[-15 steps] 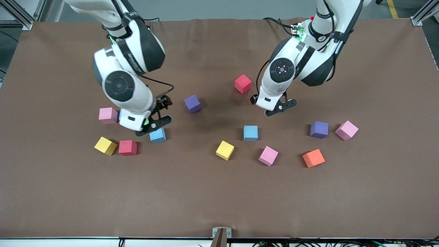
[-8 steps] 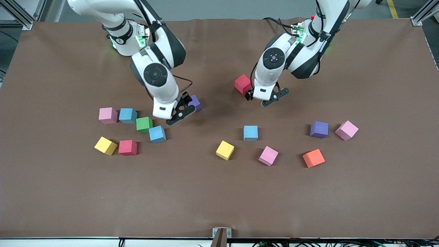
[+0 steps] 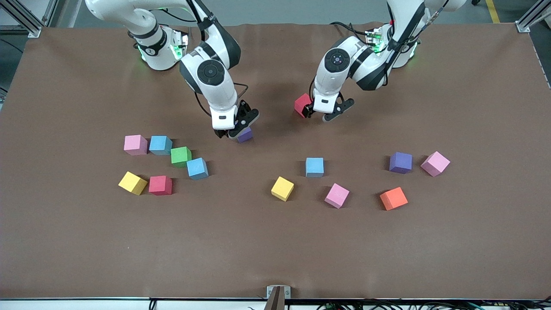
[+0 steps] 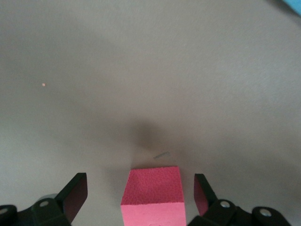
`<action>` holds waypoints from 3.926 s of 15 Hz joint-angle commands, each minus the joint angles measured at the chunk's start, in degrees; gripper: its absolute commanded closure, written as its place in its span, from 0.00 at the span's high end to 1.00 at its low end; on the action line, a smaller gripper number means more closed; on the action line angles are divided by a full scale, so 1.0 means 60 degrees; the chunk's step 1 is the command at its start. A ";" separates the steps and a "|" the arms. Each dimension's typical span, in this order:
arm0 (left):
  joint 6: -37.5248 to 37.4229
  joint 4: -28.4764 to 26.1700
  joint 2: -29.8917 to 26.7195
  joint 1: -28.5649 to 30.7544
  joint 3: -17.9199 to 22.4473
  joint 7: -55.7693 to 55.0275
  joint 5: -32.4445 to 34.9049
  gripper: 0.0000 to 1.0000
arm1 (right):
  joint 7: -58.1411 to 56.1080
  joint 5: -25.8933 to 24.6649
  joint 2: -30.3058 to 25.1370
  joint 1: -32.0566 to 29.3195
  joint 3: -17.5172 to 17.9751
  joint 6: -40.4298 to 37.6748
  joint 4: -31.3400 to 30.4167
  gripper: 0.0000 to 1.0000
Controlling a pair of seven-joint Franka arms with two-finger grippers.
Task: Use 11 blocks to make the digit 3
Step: 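Grasp the purple cube with the right gripper while the left gripper grasps the red cube, then set the red cube down mid-table with the left gripper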
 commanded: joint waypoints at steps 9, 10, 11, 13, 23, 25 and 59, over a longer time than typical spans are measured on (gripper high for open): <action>0.1165 -0.0159 0.0774 -0.0647 -0.0176 -0.0981 -0.0173 0.98 | -0.0138 0.1663 0.0623 0.0352 0.0012 0.1006 -0.0489 0.99; 0.1195 -0.0145 0.0803 -0.0734 -0.0176 -0.0996 -0.0173 0.89 | -0.0138 0.1663 0.0667 0.0352 -0.0002 0.1006 -0.0490 0.99; 0.1224 -0.0116 0.0862 -0.0851 -0.0176 -0.1011 -0.0173 0.68 | -0.0138 0.1678 0.0740 0.0352 -0.0003 0.1006 -0.0490 0.99; 0.1225 -0.0028 0.0891 -0.0910 -0.0176 -0.1011 -0.0100 0.32 | -0.0138 0.1678 0.0784 0.0352 -0.0017 0.1006 -0.0504 1.00; 0.0816 0.1757 0.1812 -0.1101 -0.0176 -0.0777 0.1641 0.15 | 0.0711 0.1693 0.1209 0.0425 -0.0032 0.1197 -0.0490 0.54; -0.0277 0.2589 0.2178 -0.1218 -0.0176 -0.0427 0.2358 0.15 | 0.0711 0.1693 0.1209 0.0411 -0.0032 0.1226 -0.0490 0.29; -0.2172 0.4689 0.3252 -0.1849 -0.0161 0.2212 0.2582 1.00 | -0.7067 -0.1017 0.0491 -0.1435 -0.0252 0.1094 -0.0695 0.21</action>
